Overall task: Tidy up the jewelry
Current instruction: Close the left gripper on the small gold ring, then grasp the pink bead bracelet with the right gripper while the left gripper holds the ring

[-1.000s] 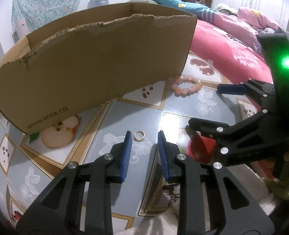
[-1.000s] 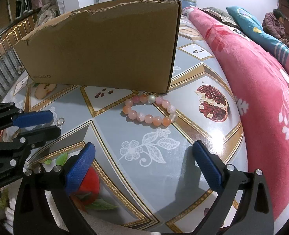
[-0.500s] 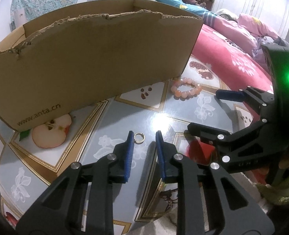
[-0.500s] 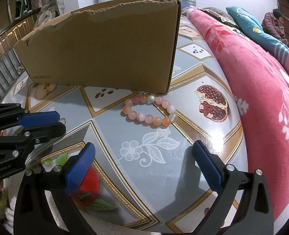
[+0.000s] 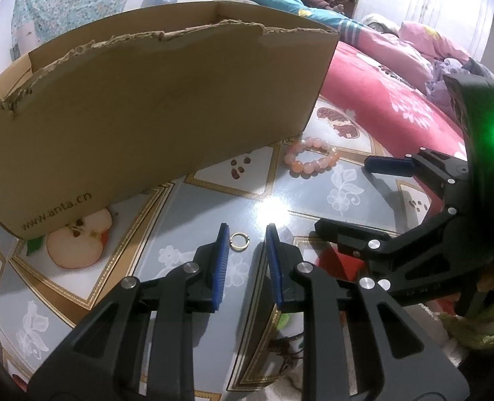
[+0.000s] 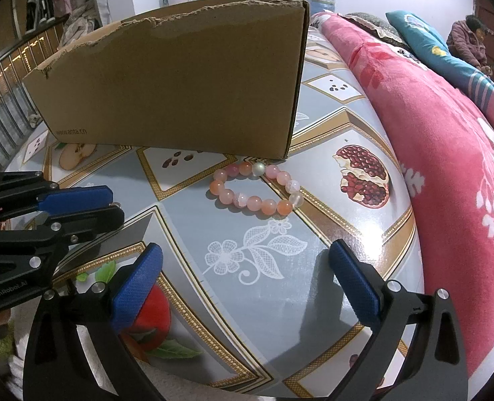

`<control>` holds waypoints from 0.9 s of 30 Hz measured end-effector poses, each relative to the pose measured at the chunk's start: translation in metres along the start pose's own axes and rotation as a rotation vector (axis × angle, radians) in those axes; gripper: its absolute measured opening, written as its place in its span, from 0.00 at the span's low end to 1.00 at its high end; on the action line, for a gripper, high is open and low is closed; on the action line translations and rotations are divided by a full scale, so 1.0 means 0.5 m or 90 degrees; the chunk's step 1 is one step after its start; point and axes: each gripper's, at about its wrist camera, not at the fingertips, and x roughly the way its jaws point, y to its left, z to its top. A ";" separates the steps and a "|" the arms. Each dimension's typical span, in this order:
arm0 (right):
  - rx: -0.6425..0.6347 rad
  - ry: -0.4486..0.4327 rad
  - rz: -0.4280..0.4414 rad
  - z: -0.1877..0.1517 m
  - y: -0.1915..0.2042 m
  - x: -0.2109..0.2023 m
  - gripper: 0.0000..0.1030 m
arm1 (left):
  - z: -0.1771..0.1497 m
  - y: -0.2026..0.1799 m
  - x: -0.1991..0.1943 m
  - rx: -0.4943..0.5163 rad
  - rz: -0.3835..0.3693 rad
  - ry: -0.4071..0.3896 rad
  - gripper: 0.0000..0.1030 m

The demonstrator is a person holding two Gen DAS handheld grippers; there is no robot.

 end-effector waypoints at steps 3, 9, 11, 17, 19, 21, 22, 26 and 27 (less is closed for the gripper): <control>0.001 0.000 0.000 0.000 0.000 0.000 0.94 | -0.002 -0.006 -0.006 0.014 0.013 -0.004 0.20; 0.000 0.000 0.000 0.000 0.000 0.000 0.94 | -0.003 -0.010 0.001 0.030 0.036 0.006 0.20; 0.000 -0.001 0.000 0.000 0.000 0.000 0.94 | -0.003 -0.010 0.002 0.032 0.040 0.004 0.18; 0.000 -0.001 0.000 -0.001 0.000 0.000 0.94 | -0.004 -0.016 0.006 0.051 0.064 0.003 0.11; 0.000 -0.001 0.000 -0.001 0.000 0.000 0.94 | -0.004 -0.016 0.007 0.052 0.064 0.004 0.11; 0.000 -0.001 0.000 -0.001 0.000 0.000 0.94 | -0.004 -0.014 0.006 0.051 0.065 0.005 0.11; 0.000 -0.001 0.000 -0.001 0.000 0.000 0.94 | -0.003 -0.013 0.006 0.051 0.065 0.006 0.11; 0.000 -0.002 0.000 -0.002 0.000 0.000 0.94 | -0.001 -0.011 0.005 0.049 0.069 0.017 0.11; 0.000 -0.002 0.000 -0.002 0.000 0.000 0.94 | -0.001 -0.012 0.005 0.050 0.069 0.017 0.11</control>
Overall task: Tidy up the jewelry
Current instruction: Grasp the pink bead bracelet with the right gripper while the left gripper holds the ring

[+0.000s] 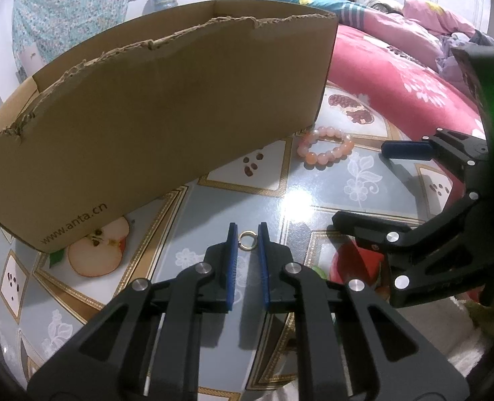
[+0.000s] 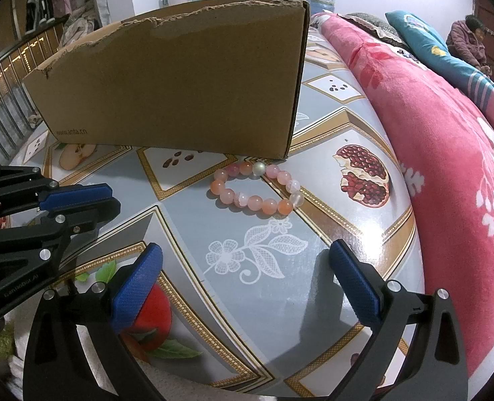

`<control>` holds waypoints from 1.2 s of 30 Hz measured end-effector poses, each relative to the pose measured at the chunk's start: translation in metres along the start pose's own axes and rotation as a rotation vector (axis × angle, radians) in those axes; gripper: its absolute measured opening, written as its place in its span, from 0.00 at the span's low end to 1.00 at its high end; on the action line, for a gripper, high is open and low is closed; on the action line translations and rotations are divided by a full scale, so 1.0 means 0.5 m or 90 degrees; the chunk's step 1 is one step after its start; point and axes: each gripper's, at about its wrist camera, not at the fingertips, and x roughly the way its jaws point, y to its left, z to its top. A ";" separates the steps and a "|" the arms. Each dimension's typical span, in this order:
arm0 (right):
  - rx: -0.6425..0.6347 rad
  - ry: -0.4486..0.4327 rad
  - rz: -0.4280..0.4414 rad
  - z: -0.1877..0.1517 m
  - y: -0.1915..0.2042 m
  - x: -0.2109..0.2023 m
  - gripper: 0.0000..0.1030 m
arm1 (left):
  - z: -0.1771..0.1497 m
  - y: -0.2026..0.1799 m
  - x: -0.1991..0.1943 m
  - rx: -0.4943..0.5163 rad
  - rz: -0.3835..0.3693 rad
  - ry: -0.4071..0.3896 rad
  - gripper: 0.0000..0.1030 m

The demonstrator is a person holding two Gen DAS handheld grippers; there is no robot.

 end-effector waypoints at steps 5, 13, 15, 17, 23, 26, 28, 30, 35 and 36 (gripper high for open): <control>0.000 0.000 0.000 0.000 0.000 0.000 0.94 | 0.002 -0.006 0.003 -0.001 0.005 -0.002 0.11; 0.000 -0.001 0.000 -0.001 0.000 -0.001 0.94 | -0.009 -0.004 -0.004 -0.003 -0.001 -0.011 0.10; 0.000 -0.001 0.000 -0.001 0.000 -0.001 0.94 | -0.011 -0.002 -0.006 -0.006 -0.004 -0.012 0.10; 0.000 -0.002 0.000 -0.001 0.000 -0.001 0.94 | -0.011 0.001 -0.010 -0.008 -0.004 -0.014 0.10; -0.006 -0.007 0.004 -0.002 -0.001 -0.005 0.94 | -0.010 0.010 -0.024 -0.012 0.000 -0.024 0.10; -0.018 -0.007 0.016 -0.003 -0.003 -0.009 0.94 | -0.010 0.014 -0.028 -0.019 0.004 -0.025 0.10; -0.019 0.003 0.019 0.002 -0.008 -0.011 0.94 | -0.011 0.016 -0.029 -0.022 0.007 -0.024 0.10; -0.010 0.004 0.028 0.007 -0.017 -0.017 0.94 | -0.013 0.020 -0.031 -0.026 0.009 -0.022 0.10; 0.010 -0.055 0.047 0.027 -0.032 -0.051 0.87 | -0.012 0.029 -0.034 -0.038 0.017 -0.016 0.10; 0.014 -0.063 0.049 0.033 -0.035 -0.053 0.84 | -0.011 0.031 -0.034 -0.042 0.018 -0.014 0.10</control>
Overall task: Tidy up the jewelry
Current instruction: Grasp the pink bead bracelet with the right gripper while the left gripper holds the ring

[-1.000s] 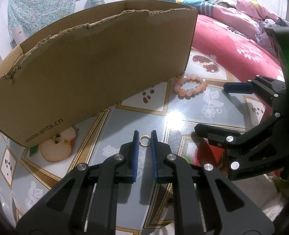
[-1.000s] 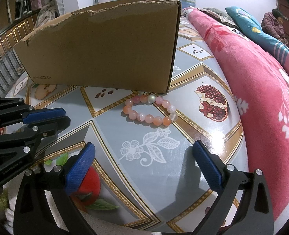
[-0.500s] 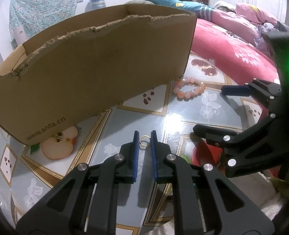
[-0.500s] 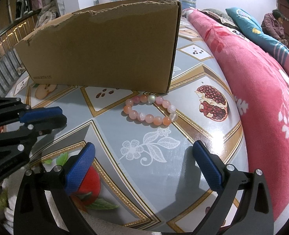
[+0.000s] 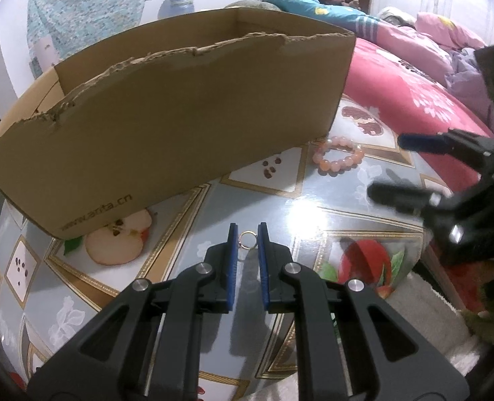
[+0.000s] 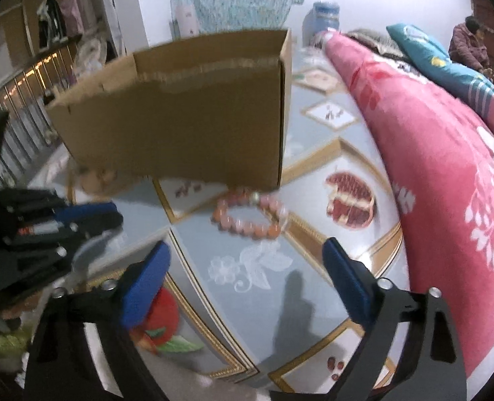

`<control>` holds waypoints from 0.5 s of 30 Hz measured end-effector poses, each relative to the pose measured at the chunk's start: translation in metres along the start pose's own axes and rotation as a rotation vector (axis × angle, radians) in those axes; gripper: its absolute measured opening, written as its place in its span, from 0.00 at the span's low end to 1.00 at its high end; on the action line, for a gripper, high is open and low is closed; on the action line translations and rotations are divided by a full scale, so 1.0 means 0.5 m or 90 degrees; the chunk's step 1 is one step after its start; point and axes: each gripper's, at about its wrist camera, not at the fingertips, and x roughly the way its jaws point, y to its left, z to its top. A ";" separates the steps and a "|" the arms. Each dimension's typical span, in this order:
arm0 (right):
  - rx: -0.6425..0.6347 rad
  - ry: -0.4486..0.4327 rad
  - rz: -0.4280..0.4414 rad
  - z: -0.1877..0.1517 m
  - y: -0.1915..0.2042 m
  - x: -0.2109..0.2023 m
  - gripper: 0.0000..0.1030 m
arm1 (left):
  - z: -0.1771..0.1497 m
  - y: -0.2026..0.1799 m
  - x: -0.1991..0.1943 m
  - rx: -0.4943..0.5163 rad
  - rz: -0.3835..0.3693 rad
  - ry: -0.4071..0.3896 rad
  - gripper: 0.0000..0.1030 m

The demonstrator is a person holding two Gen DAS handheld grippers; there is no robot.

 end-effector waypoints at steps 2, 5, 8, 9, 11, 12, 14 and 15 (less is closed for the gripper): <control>0.017 -0.006 -0.001 0.014 -0.013 0.004 0.79 | 0.001 0.005 0.000 -0.009 0.004 0.003 0.10; 0.060 0.006 -0.001 0.029 -0.046 0.018 0.64 | 0.001 0.013 -0.001 -0.023 0.008 0.006 0.10; 0.106 0.023 0.022 0.037 -0.074 0.035 0.53 | 0.000 0.017 -0.002 -0.031 0.008 0.006 0.10; 0.115 0.027 0.029 0.040 -0.081 0.041 0.50 | 0.000 0.018 -0.001 -0.032 0.008 0.006 0.10; 0.118 0.034 0.028 0.047 -0.087 0.053 0.46 | 0.000 0.021 0.000 -0.035 0.008 0.009 0.10; 0.115 0.034 0.025 0.046 -0.085 0.056 0.44 | 0.001 0.020 0.001 -0.036 0.008 0.009 0.10; 0.102 0.035 0.020 0.050 -0.077 0.060 0.42 | 0.001 0.022 0.001 -0.039 0.007 0.010 0.10; 0.093 0.037 0.017 0.056 -0.072 0.067 0.40 | 0.001 0.023 0.001 -0.041 0.007 0.011 0.10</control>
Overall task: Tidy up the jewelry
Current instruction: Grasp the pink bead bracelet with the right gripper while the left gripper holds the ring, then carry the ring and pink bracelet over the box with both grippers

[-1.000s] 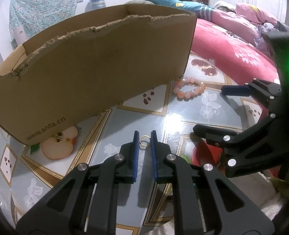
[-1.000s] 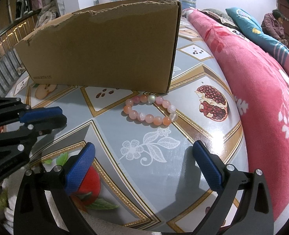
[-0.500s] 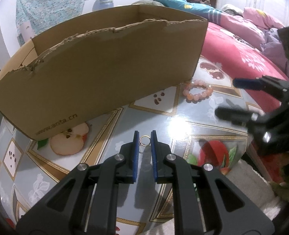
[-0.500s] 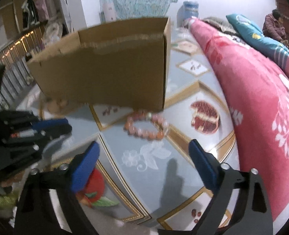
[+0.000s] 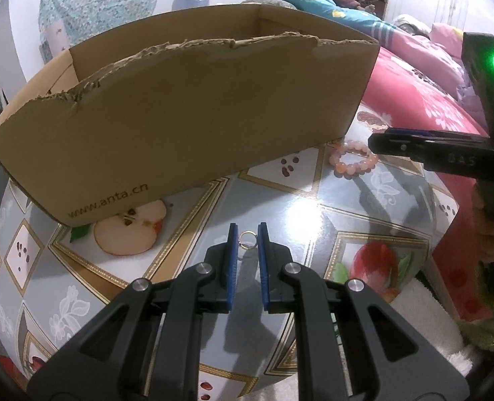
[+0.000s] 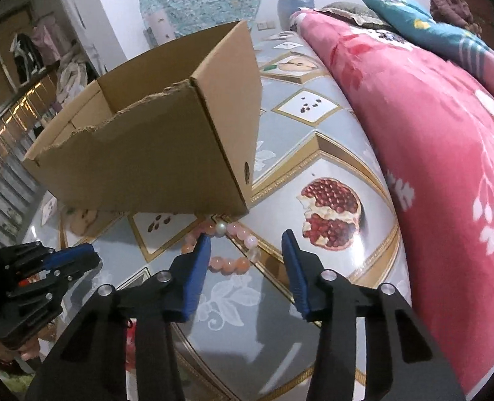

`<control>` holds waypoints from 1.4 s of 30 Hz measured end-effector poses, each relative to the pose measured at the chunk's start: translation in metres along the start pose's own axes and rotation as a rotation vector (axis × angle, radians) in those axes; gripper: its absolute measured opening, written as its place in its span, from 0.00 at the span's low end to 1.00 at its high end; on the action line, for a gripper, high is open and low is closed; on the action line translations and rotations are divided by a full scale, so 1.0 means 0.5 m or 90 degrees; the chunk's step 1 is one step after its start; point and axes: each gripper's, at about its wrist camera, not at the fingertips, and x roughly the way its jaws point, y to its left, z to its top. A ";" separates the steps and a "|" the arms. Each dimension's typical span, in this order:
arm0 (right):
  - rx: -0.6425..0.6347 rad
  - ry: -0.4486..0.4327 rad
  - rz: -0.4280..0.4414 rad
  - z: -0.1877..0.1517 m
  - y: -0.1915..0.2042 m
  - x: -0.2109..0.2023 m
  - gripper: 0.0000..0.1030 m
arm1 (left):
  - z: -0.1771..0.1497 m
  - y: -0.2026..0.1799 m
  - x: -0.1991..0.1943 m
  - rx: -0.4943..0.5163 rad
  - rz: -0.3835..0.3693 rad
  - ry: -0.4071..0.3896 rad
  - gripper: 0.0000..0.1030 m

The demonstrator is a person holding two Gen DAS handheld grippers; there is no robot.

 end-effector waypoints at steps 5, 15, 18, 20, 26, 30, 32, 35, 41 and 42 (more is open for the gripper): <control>-0.037 0.016 -0.032 0.001 0.015 0.018 0.29 | 0.002 0.002 0.004 -0.006 -0.001 0.004 0.10; -0.074 0.032 -0.068 -0.008 0.026 0.033 0.15 | 0.004 0.005 0.009 -0.017 0.000 0.010 0.10; -0.072 0.033 -0.063 -0.008 0.026 0.034 0.12 | 0.004 0.004 0.010 -0.018 0.000 0.010 0.10; -0.074 0.033 -0.065 -0.010 0.027 0.033 0.12 | 0.004 0.004 0.010 -0.018 0.000 0.011 0.10; -0.073 0.031 -0.066 -0.008 0.027 0.035 0.12 | 0.002 0.002 0.013 -0.019 0.001 0.013 0.10; -0.075 0.029 -0.067 -0.009 0.031 0.036 0.11 | 0.001 0.003 0.013 -0.020 0.001 0.012 0.10; -0.073 0.029 -0.063 -0.009 0.031 0.035 0.10 | 0.000 0.002 0.014 -0.021 0.002 0.013 0.10; -0.070 0.027 -0.060 -0.009 0.032 0.032 0.10 | 0.001 0.001 0.015 -0.021 0.003 0.014 0.10; -0.070 0.009 -0.053 -0.007 0.042 0.006 0.10 | -0.001 0.001 0.014 -0.023 0.006 0.010 0.10; -0.072 0.005 -0.052 -0.006 0.045 0.000 0.10 | -0.002 0.002 0.012 -0.025 0.006 0.009 0.10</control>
